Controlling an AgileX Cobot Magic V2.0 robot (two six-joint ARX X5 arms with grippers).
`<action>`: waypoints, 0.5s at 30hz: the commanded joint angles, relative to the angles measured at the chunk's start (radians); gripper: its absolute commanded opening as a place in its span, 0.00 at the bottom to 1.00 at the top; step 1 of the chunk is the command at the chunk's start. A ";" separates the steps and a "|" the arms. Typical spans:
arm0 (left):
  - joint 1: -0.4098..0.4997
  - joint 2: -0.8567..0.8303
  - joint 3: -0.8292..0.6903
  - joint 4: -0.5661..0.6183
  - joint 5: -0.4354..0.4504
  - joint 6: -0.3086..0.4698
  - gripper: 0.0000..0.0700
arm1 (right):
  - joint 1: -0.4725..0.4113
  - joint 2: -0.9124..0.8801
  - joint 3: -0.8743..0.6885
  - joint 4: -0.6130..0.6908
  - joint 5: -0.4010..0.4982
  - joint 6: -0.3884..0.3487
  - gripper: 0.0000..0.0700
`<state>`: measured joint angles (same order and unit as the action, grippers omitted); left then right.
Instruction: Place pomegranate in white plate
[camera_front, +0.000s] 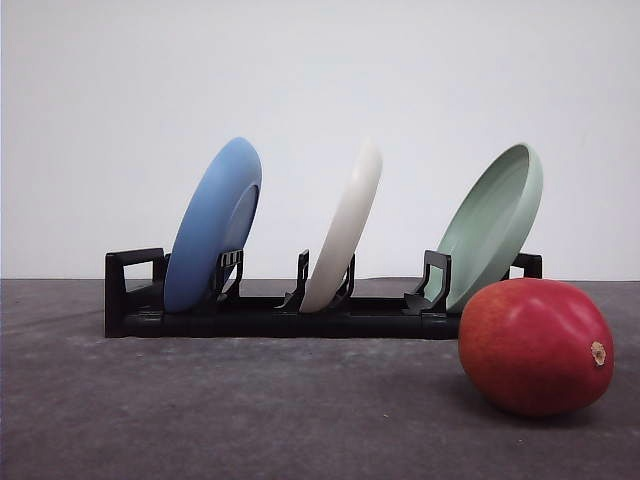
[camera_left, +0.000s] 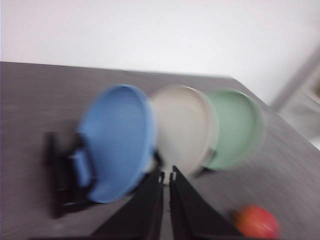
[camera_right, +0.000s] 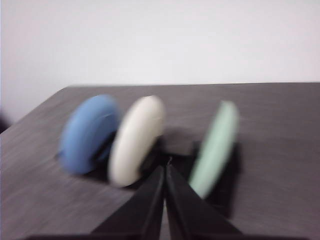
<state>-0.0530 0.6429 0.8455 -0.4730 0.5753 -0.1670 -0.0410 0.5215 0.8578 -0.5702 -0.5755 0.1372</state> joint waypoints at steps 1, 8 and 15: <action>-0.009 0.049 0.078 -0.054 0.077 0.127 0.01 | 0.000 0.041 0.062 -0.030 -0.077 -0.085 0.00; -0.048 0.164 0.210 -0.126 0.365 0.253 0.01 | 0.000 0.107 0.154 -0.057 -0.221 -0.112 0.00; -0.060 0.173 0.210 -0.093 0.395 0.254 0.02 | 0.000 0.102 0.154 -0.061 -0.220 -0.111 0.00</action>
<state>-0.1101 0.8070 1.0313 -0.5781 0.9646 0.0673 -0.0410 0.6201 0.9943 -0.6358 -0.7914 0.0387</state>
